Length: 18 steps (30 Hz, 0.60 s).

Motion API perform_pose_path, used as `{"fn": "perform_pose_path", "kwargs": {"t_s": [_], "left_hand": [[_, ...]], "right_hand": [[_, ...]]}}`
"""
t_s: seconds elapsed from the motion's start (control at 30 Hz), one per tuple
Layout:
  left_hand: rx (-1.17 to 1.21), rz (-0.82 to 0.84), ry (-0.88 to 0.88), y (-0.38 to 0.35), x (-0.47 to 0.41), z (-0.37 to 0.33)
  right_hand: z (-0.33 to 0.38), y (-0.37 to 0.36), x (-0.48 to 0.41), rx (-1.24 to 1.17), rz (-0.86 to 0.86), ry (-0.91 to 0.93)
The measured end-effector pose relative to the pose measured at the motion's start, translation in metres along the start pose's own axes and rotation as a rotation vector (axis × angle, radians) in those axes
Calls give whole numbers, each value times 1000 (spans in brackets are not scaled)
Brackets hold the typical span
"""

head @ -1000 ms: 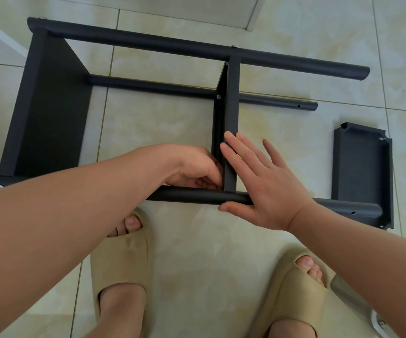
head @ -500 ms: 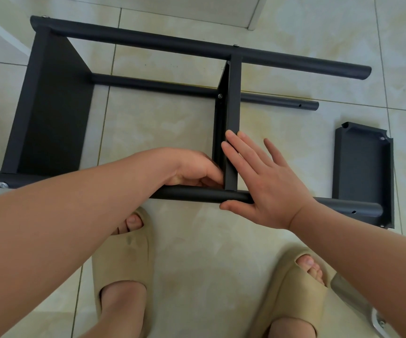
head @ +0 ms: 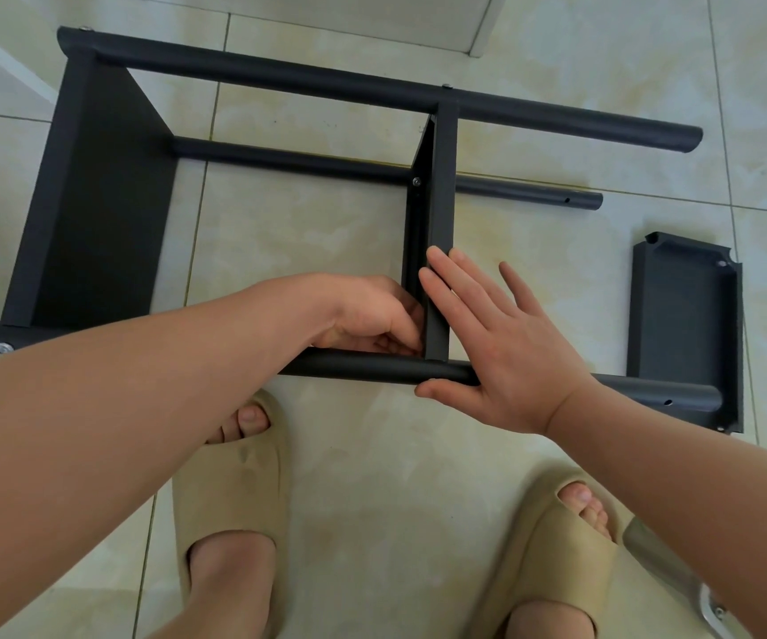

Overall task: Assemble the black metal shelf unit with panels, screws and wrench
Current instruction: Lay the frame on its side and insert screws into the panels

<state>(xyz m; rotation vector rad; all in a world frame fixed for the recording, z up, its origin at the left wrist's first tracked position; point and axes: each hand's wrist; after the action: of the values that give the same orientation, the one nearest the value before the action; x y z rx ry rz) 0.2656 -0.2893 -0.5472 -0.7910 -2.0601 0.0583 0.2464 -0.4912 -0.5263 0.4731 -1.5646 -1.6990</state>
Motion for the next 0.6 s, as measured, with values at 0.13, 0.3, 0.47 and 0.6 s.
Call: {"fn": "perform_pose_path", "kwargs": {"t_s": [0.13, 0.3, 0.47, 0.6], "left_hand": [[32, 10, -20, 0, 0, 4], [-82, 28, 45, -2, 3, 2], [-141, -13, 31, -1, 1, 3], [-62, 25, 7, 2, -2, 6]], "right_hand": [[0, 0, 0, -1, -2, 1], [0, 0, 0, 2, -2, -1], [0, 0, 0, 0, 7, -3], [0, 0, 1, 0, 0, -2]]}}
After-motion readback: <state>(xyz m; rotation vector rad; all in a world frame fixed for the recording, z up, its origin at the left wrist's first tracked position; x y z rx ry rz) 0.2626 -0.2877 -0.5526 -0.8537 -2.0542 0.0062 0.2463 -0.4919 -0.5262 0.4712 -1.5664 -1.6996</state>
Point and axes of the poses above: each hand's wrist, its own x-axis away from the middle knuckle, its own y-axis out of the back of the hand, z = x × y, and after that the axes turned 5 degrees about z, right-handed
